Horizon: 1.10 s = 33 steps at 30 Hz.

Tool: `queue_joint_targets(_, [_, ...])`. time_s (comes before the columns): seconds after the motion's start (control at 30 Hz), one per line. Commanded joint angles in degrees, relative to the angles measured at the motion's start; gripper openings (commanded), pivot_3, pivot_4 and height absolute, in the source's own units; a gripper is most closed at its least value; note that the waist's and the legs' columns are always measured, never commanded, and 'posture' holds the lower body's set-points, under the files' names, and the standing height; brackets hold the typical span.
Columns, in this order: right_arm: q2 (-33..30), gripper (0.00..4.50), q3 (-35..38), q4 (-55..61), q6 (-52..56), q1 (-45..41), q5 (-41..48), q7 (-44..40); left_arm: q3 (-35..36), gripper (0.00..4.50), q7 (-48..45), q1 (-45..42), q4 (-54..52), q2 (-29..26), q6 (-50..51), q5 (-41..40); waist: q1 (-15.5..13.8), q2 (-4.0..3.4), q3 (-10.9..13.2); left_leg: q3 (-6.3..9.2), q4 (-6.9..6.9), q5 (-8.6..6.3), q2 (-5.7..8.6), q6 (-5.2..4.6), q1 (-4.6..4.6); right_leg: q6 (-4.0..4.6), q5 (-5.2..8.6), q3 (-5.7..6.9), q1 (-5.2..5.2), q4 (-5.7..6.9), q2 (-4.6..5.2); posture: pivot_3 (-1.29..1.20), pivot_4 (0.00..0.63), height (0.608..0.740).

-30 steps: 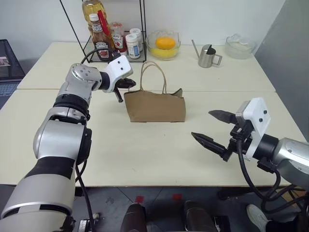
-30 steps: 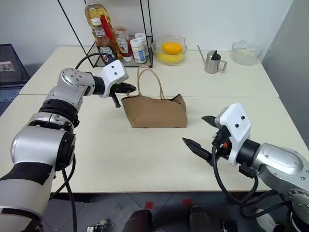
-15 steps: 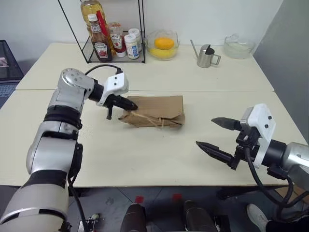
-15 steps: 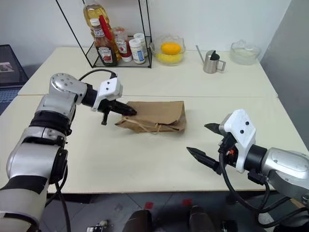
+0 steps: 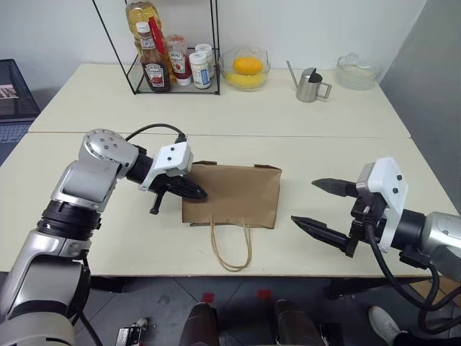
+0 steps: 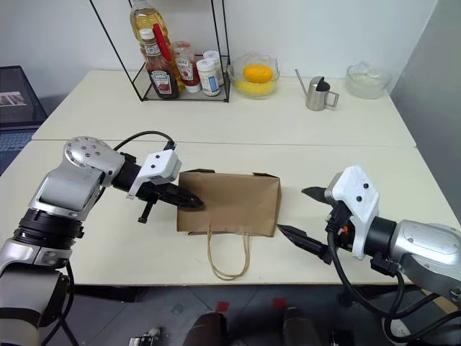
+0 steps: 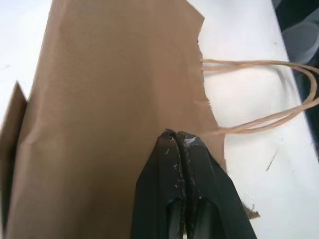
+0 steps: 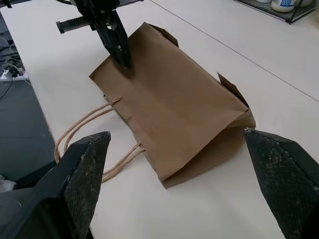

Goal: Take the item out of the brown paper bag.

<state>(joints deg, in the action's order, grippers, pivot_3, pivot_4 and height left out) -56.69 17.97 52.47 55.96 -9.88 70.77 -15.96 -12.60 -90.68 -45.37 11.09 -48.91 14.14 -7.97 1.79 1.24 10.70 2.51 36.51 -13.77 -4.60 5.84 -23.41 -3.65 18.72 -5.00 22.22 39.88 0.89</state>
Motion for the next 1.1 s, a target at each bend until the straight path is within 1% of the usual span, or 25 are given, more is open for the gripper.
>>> queue_joint_targets(0.03, [-1.2,4.50,0.9,0.7,-2.3,0.5,-1.2,-1.6,4.8,0.05,-0.9,-0.7,-3.7,-2.2,-5.0,-3.1,0.0,0.00,0.0,0.00,0.00,0.00,0.00,0.00,0.00,0.00,0.00,0.00,0.01,0.00,0.00,0.00,0.150,0.740])
queue_joint_targets(0.13, [-1.6,4.50,-0.2,0.9,-3.0,0.9,-2.4,-3.1,4.4,0.05,-1.8,2.0,-9.9,-4.3,-4.8,-7.7,0.0,0.00,0.0,0.01,0.00,0.00,-0.01,0.00,-0.02,0.01,0.00,-0.01,0.01,-0.01,-0.02,0.00,0.150,0.740])
queue_joint_targets(0.2, [-1.8,4.50,-0.9,1.0,-3.3,1.0,-2.9,-3.9,4.0,0.05,-1.8,3.1,-12.0,-5.2,-5.8,-9.5,0.0,-0.01,0.0,0.01,0.00,0.00,-0.01,0.00,-0.02,0.01,0.00,-0.04,0.00,-0.01,-0.02,0.00,0.150,0.740])
queue_joint_targets(0.3, [-2.3,4.50,-2.6,1.2,-3.6,1.0,-3.5,-5.6,2.0,0.63,-1.8,5.9,-15.6,-8.3,-7.9,-13.2,0.0,0.00,0.0,0.05,0.04,0.00,-0.04,0.00,-0.02,0.01,0.00,-0.03,0.00,0.01,-0.06,0.00,0.150,0.740])
queue_joint_targets(0.33, [-2.5,4.50,-2.7,1.5,-3.6,1.3,-3.5,-5.9,1.7,0.91,-1.8,6.8,-16.6,-9.2,-8.3,-14.0,0.0,0.00,0.0,0.05,0.05,0.00,-0.04,0.00,-0.02,0.01,0.00,-0.03,0.00,0.02,-0.07,0.00,0.150,0.740])
queue_joint_targets(0.4, [-2.5,4.50,-3.5,2.0,-3.8,1.8,-3.8,-6.5,2.1,1.60,-1.8,9.3,-16.9,-8.1,-13.9,-12.4,0.0,-0.01,0.0,0.05,0.05,0.00,-0.05,0.00,-0.02,0.01,0.00,-0.03,0.00,0.01,-0.07,0.00,0.150,0.740])
queue_joint_targets(0.43, [-2.5,4.50,-4.1,2.2,-3.9,2.0,-4.2,-6.8,2.2,1.80,-1.8,10.2,-16.2,-7.2,-17.4,-10.9,0.0,-0.01,0.0,0.05,0.06,0.00,-0.05,0.00,-0.02,0.01,0.01,-0.03,-0.01,0.02,-0.07,0.00,0.150,0.740])
queue_joint_targets(0.6, [-2.4,4.50,-7.0,2.9,-4.4,2.0,-5.9,-8.6,1.9,1.80,-1.6,14.0,-14.7,-4.4,-27.7,-8.0,-0.1,-0.01,0.0,0.06,0.13,0.00,-0.04,0.00,-0.03,0.01,0.00,-0.03,-0.03,0.01,-0.08,0.00,0.150,0.740])
queue_joint_targets(0.73, [-2.3,4.50,-8.8,2.9,-4.6,1.6,-6.7,-9.6,0.9,1.80,-1.0,14.4,-12.1,-1.5,-35.2,-5.4,-0.1,0.00,0.0,0.06,0.15,0.00,-0.04,0.00,-0.03,0.01,0.00,-0.04,-0.04,0.02,-0.08,0.00,0.150,0.740])
queue_joint_targets(0.93, [-2.2,4.50,-9.9,2.9,-4.5,0.9,-6.7,-9.9,-1.4,1.80,-1.1,15.1,-9.3,0.0,-41.2,-2.7,-0.1,0.00,0.0,0.07,0.16,-0.01,-0.04,-0.01,-0.03,0.01,0.00,-0.05,-0.04,0.02,-0.10,0.00,0.150,0.740])
queue_joint_targets(1.1, [-2.0,4.50,-10.6,2.8,-4.2,0.2,-6.7,-9.5,-2.7,1.80,0.8,14.6,-7.0,1.9,-44.5,-0.8,-0.1,0.00,0.0,0.09,0.18,-0.01,-0.04,-0.01,-0.04,0.01,0.00,-0.04,-0.06,0.03,-0.10,0.00,0.150,0.740])
